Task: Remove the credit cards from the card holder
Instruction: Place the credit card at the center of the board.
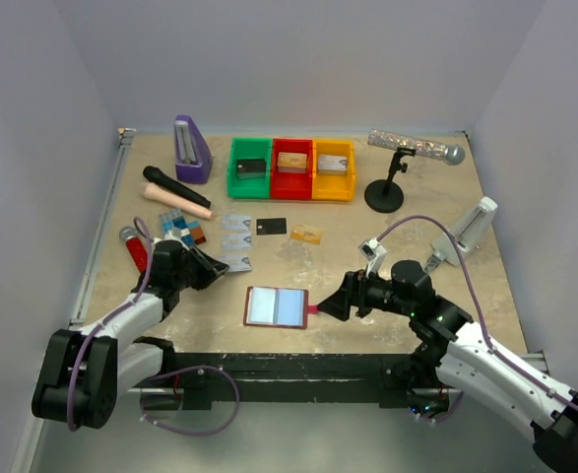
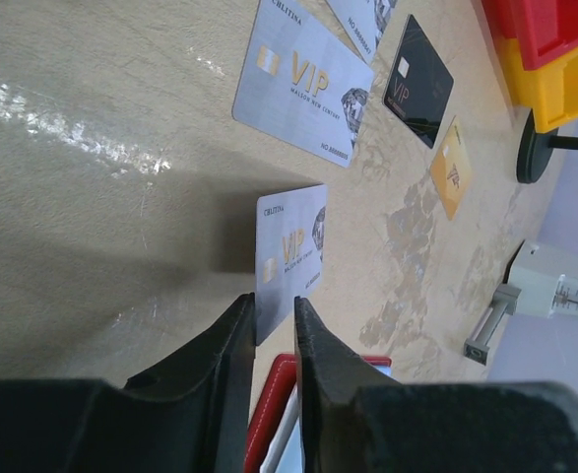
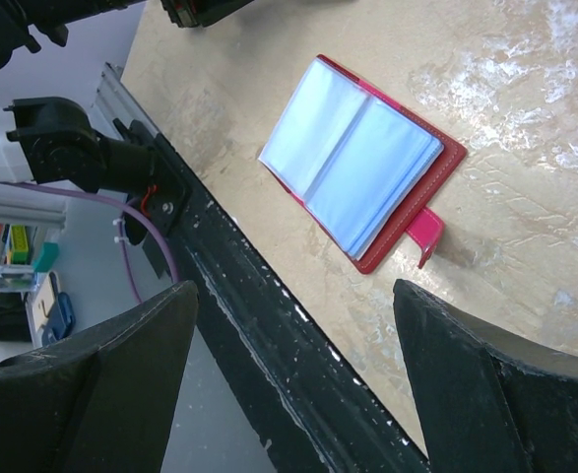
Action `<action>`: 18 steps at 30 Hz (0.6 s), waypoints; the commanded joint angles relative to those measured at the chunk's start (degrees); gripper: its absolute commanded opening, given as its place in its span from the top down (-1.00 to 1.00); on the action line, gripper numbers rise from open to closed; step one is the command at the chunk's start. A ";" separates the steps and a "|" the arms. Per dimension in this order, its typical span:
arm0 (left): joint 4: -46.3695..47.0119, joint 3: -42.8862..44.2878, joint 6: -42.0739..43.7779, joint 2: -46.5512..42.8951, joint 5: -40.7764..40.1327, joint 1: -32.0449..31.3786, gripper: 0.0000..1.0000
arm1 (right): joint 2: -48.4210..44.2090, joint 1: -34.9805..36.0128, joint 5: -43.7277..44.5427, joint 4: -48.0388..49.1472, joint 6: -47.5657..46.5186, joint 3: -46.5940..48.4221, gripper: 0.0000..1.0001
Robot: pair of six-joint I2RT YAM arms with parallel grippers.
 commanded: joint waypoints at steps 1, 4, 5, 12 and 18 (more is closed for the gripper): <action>-2.31 3.01 1.72 -0.01 -1.38 0.36 0.40 | -1.08 0.05 -0.37 2.26 -0.58 -0.21 -0.69; -4.50 3.71 1.98 -0.19 -2.26 0.36 0.31 | -0.90 0.05 -0.28 1.99 -0.58 -0.39 -0.70; -5.30 3.98 1.98 -0.45 -2.61 0.36 0.28 | -0.81 0.05 -0.20 2.08 -0.58 -0.30 -0.69; -12.68 6.44 3.04 -2.12 -6.66 0.36 0.04 | -0.20 0.04 -0.11 2.34 -0.66 -0.39 -0.70; -19.88 9.16 3.92 -4.31 -10.17 0.36 -0.06 | -0.20 0.05 0.07 1.99 -0.84 -0.39 -0.70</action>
